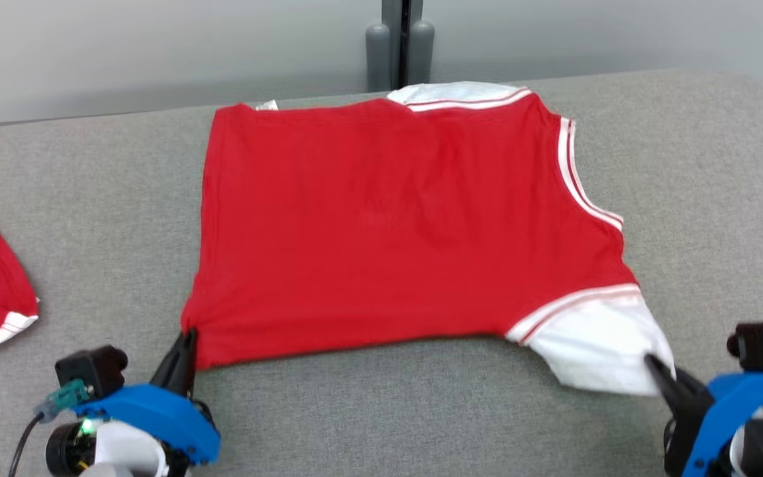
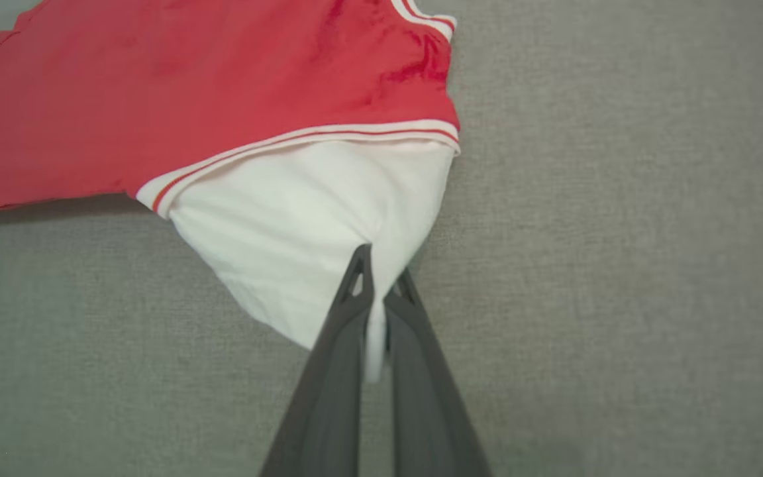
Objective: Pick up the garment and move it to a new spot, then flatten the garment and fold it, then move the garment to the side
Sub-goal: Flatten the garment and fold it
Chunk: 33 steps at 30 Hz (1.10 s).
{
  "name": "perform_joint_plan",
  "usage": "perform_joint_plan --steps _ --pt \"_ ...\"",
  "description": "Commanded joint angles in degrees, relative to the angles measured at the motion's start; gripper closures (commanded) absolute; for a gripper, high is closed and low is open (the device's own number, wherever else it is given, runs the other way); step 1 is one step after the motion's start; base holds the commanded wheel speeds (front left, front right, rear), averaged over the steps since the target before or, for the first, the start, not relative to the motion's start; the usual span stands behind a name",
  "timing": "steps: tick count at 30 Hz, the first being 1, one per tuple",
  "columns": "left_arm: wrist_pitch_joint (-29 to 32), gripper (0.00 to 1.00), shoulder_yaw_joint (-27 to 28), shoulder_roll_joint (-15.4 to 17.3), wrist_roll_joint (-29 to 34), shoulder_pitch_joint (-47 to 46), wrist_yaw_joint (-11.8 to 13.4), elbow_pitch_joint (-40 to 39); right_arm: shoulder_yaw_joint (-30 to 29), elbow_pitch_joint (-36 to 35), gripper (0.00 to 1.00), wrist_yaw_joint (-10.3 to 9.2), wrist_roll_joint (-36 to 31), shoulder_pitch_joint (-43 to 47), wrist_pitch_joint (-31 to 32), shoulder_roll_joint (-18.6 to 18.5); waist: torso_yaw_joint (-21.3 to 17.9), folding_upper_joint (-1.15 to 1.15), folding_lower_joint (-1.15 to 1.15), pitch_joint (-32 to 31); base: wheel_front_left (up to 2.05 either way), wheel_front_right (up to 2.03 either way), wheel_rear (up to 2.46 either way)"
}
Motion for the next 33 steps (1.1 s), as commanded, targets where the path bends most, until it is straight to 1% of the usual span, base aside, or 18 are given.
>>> perform_joint_plan --steps 1,5,9,11,14,18,20,21,23,27,30,33 --pt "1.86 1.00 -0.47 0.97 -0.04 1.92 1.04 -2.68 -0.73 -2.23 1.00 -0.01 0.30 2.84 2.27 0.81 0.16 0.00 0.02 -0.53 0.00 0.00 0.00" --pt "7.89 1.00 -1.86 2.93 0.69 7.20 3.37 -9.90 -2.03 -7.11 1.00 -0.01 0.80 7.04 7.15 1.99 0.53 0.00 0.02 -1.26 0.00 0.00 0.00" --pt "14.75 1.00 -3.36 5.77 1.86 11.23 5.51 -16.03 -2.22 -9.89 1.00 -0.01 0.57 9.31 11.40 2.32 0.73 0.00 0.02 -1.48 0.00 0.00 0.00" --pt "18.22 1.00 -4.07 7.69 2.69 12.66 6.60 -18.66 -1.96 -11.30 1.00 -0.01 0.27 10.09 12.75 2.37 0.82 0.00 0.02 -1.48 0.00 0.00 0.00" --pt "22.63 1.00 -4.53 9.08 2.18 14.09 7.52 -22.37 -2.44 -12.72 1.00 -0.01 -0.28 9.90 13.20 2.39 0.83 0.00 0.02 -1.39 0.00 0.00 0.00" --pt "26.32 1.00 -4.77 9.84 0.54 12.74 6.90 -26.35 -1.99 -13.35 1.00 -0.01 -0.65 6.31 11.53 2.32 1.01 0.00 0.02 -0.81 0.00 0.00 0.00" --pt "28.25 1.00 -5.35 10.23 0.19 10.86 6.49 -27.06 -1.32 -12.64 1.00 -0.01 -1.50 4.12 10.90 0.79 1.17 0.00 0.02 -0.41 0.00 0.00 0.00" --pt "30.52 1.00 -6.05 10.23 -0.67 8.78 5.95 -27.26 -0.14 -11.61 1.00 -0.01 -1.73 1.51 10.44 -0.74 1.31 0.00 0.02 0.09 0.00 0.00 0.00" --pt "32.67 1.00 -6.13 10.17 -2.04 6.29 5.35 -27.20 1.15 -10.50 1.00 -0.01 -1.68 -1.54 10.01 -2.55 1.47 0.00 0.02 0.66 0.00 0.00 0.00" --pt "36.27 1.00 -4.32 8.42 -7.90 0.55 4.24 -25.35 3.32 -7.19 1.00 -0.01 -0.36 -7.81 9.80 -5.44 1.93 0.00 0.02 2.08 0.00 0.00 0.00" --pt "37.84 1.00 -2.38 7.90 -10.86 -3.66 4.46 -22.40 5.70 -4.32 1.00 -0.01 0.93 -12.12 9.63 -7.27 1.96 0.00 0.02 3.32 0.00 0.00 0.00" --pt "37.46 1.00 -0.25 6.92 -12.96 -7.19 4.93 -19.13 7.81 -1.15 1.00 -0.01 1.97 -16.22 8.52 -8.95 1.89 0.00 0.02 4.64 0.00 0.00 0.00"
